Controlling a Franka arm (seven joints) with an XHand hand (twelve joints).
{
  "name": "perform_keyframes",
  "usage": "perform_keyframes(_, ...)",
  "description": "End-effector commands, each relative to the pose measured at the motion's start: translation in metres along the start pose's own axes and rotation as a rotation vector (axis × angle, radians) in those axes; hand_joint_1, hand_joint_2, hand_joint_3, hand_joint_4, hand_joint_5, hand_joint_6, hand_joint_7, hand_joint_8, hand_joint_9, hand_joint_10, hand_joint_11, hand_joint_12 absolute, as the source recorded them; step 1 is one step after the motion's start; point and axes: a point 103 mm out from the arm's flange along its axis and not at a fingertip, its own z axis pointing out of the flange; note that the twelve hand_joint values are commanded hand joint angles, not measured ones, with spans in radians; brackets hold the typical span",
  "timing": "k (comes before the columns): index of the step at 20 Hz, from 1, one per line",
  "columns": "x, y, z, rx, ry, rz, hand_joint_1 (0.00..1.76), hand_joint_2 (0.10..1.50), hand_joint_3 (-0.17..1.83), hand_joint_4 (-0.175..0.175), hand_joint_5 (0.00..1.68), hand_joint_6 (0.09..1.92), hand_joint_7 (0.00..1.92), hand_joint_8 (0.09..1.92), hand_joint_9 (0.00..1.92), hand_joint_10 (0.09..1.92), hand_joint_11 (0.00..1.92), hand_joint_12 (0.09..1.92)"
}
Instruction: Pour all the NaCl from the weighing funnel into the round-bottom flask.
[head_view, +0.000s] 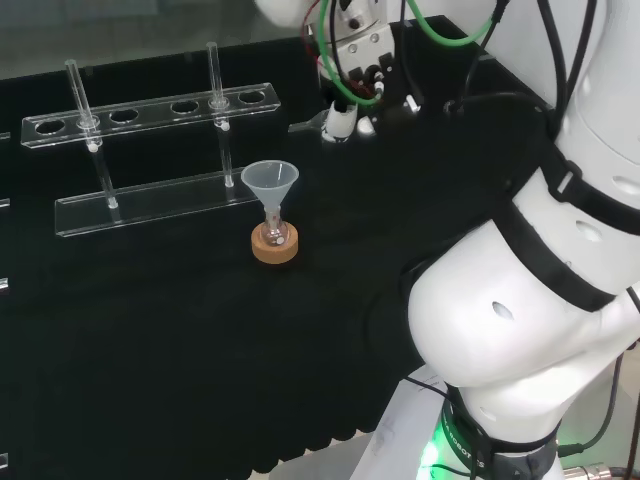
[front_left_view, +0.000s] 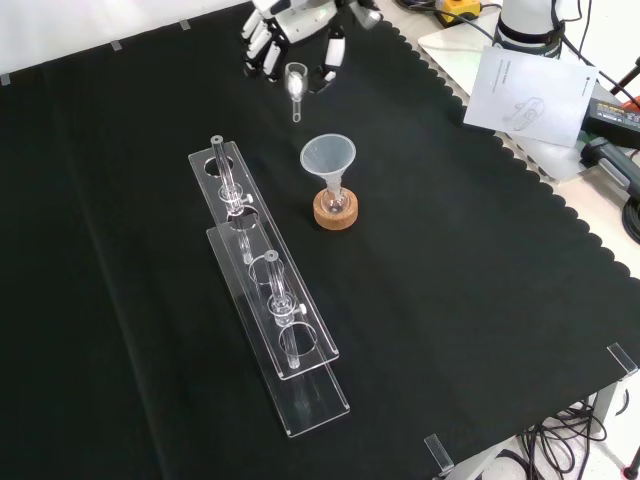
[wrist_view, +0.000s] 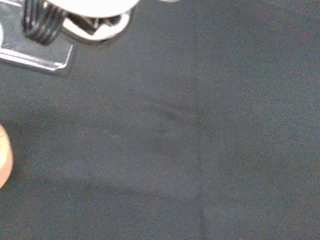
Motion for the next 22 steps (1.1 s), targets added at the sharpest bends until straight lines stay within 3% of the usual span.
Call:
perform_keyframes(1, 0.014, -0.021, 0.002, 0.029, -0.026, 0.006, 1.1, 0.67, 0.71, 0.175, 1.19, 0.85, 0.53, 0.66, 0.78, 0.48, 0.61, 1.18)
perform_keyframes(8, 0.025, -0.026, 0.005, 0.046, -0.056, -0.008, 1.1, 0.67, 0.71, 0.175, 1.19, 0.85, 0.53, 0.66, 0.79, 0.48, 0.61, 1.18)
perform_keyframes(13, 0.034, -0.025, 0.006, 0.052, -0.126, -0.028, 1.1, 0.67, 0.71, 0.175, 1.19, 0.85, 0.53, 0.66, 0.79, 0.48, 0.61, 1.17)
perform_keyframes(22, 0.037, -0.022, 0.005, 0.065, -0.155, -0.027, 1.1, 0.67, 0.71, 0.175, 1.19, 0.85, 0.53, 0.66, 0.79, 0.47, 0.62, 1.17)
